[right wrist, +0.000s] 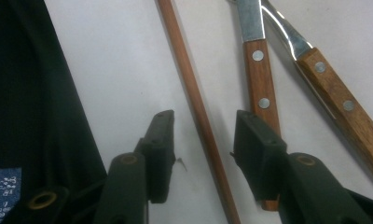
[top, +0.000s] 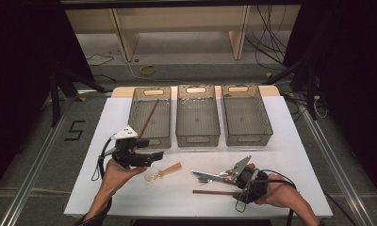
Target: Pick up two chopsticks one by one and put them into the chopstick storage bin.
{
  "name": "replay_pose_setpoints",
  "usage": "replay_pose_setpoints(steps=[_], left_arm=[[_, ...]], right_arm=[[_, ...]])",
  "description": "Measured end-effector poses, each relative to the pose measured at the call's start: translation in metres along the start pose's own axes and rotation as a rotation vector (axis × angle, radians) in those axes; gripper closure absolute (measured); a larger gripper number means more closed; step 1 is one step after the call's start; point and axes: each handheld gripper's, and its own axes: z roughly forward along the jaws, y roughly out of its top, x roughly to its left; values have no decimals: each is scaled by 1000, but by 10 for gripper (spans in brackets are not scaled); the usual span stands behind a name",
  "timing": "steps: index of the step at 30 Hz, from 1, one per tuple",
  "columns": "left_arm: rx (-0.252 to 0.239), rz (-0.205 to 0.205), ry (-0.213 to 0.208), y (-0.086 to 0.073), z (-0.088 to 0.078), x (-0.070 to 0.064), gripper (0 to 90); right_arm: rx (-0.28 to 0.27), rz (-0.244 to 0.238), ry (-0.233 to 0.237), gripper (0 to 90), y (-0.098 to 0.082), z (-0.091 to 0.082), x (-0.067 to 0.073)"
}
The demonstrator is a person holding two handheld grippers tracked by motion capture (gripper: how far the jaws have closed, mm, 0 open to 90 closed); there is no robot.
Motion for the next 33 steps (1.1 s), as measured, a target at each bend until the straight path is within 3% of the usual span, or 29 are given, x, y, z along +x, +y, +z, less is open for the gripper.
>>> replay_pose_setpoints(steps=[10, 19, 25, 26, 33], left_arm=[[23, 51, -21, -7, 8, -18, 154], [48, 67, -28, -10, 14, -22, 154], [61, 81, -35, -10, 16, -25, 155], [65, 87, -37, -10, 17, -26, 155], [83, 105, -53, -10, 20, -31, 156]], right_arm=[[61, -6, 2, 690, 4, 8, -2], [103, -10, -1, 758, 9, 13, -2], [126, -48, 4, 834, 12, 14, 2], [132, -72, 2, 838, 12, 14, 2], [132, -112, -6, 847, 12, 13, 6]])
